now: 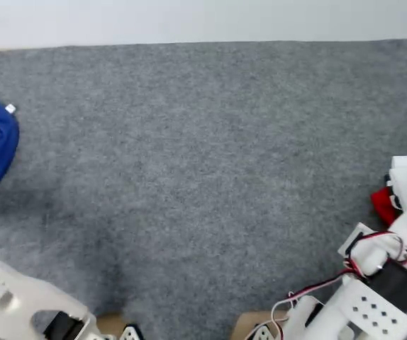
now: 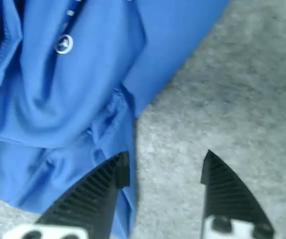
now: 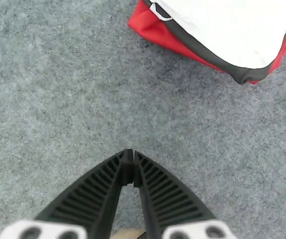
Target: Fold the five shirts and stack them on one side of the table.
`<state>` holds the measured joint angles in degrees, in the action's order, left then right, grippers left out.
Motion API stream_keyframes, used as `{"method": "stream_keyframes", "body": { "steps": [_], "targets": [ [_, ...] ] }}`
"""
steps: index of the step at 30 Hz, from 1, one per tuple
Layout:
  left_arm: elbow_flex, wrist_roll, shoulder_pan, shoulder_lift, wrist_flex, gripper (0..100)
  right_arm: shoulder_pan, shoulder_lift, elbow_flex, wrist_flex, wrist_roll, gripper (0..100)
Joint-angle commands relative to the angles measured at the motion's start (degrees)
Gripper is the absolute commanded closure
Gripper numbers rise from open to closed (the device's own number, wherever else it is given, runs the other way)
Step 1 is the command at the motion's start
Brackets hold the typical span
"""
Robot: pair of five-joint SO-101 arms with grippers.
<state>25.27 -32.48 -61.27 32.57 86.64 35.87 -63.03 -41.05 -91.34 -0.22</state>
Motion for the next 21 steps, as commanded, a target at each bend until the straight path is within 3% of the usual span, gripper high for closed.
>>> {"method": "stream_keyframes", "body": {
  "steps": [1,13,21],
  "targets": [
    [13.14,-0.35,-1.67,4.75,3.43,76,-0.66,-0.22,0.26,0.31,0.53,98.8],
    [33.01,0.0,-3.34,22.59,12.22,76,-0.66,-0.57,0.26,0.22,0.53,98.8],
    [38.11,0.0,-3.08,26.99,13.45,94,-0.66,-0.57,0.26,0.22,0.44,98.8]
  ]
}}
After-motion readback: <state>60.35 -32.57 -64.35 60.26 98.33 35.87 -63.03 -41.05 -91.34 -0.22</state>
